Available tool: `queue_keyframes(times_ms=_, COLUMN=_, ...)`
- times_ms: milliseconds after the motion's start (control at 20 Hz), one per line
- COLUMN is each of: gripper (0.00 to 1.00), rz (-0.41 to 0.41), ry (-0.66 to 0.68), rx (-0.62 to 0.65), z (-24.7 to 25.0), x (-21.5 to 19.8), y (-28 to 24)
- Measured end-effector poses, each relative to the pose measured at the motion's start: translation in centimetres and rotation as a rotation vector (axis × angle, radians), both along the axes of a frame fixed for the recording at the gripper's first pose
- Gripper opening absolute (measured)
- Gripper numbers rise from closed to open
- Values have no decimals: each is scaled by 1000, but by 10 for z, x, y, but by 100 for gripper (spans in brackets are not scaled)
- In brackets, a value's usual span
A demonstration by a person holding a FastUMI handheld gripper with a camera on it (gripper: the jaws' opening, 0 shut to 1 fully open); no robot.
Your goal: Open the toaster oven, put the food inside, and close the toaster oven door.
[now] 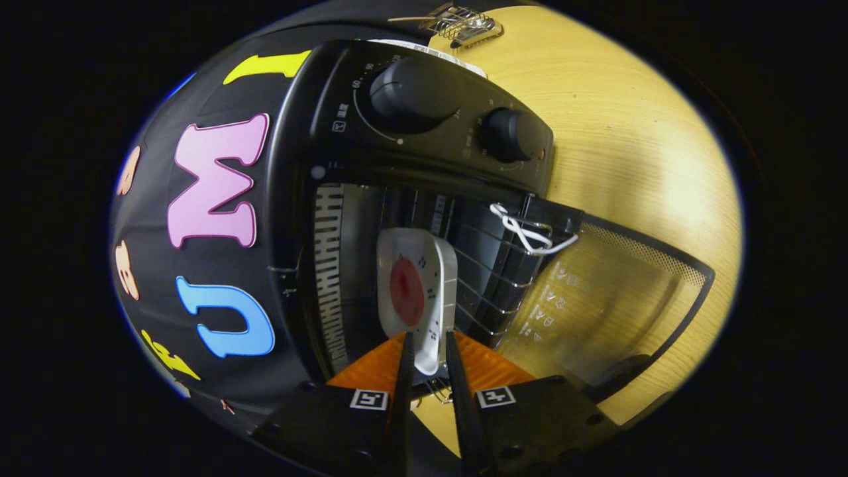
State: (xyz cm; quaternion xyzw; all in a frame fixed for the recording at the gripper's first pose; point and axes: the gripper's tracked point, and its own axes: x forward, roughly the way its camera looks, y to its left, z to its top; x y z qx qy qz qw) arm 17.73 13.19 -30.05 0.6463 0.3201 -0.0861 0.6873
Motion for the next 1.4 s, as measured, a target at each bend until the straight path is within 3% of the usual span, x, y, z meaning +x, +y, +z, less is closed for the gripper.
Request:
queue_keyframes(times_ms=50, gripper=37, rz=3, ry=-9, rx=9, z=5, x=-4, y=0)
queue_keyframes(times_ms=150, gripper=62, rz=22, ry=-30, rx=10, z=16, x=-13, y=3)
queue_keyframes(times_ms=200, gripper=64, rz=35, ry=-45, rx=7, z=23, x=-17, y=4)
queue_keyframes(times_ms=350, gripper=99, rz=76, ry=-70, rx=-11, z=40, x=-33, y=7)
queue_keyframes(times_ms=600, gripper=98, rz=122, ry=-116, rx=-82, z=66, x=-57, y=0)
queue_keyframes(times_ms=750, gripper=98, rz=208, ry=-156, rx=-175, z=75, x=-80, y=3)
queue_keyframes(times_ms=1200, gripper=99, rz=487, ry=-281, rx=-563, z=83, x=-131, y=8)
queue_keyframes(times_ms=1400, gripper=99, rz=549, ry=-322, rx=-784, z=80, x=-137, y=-4)
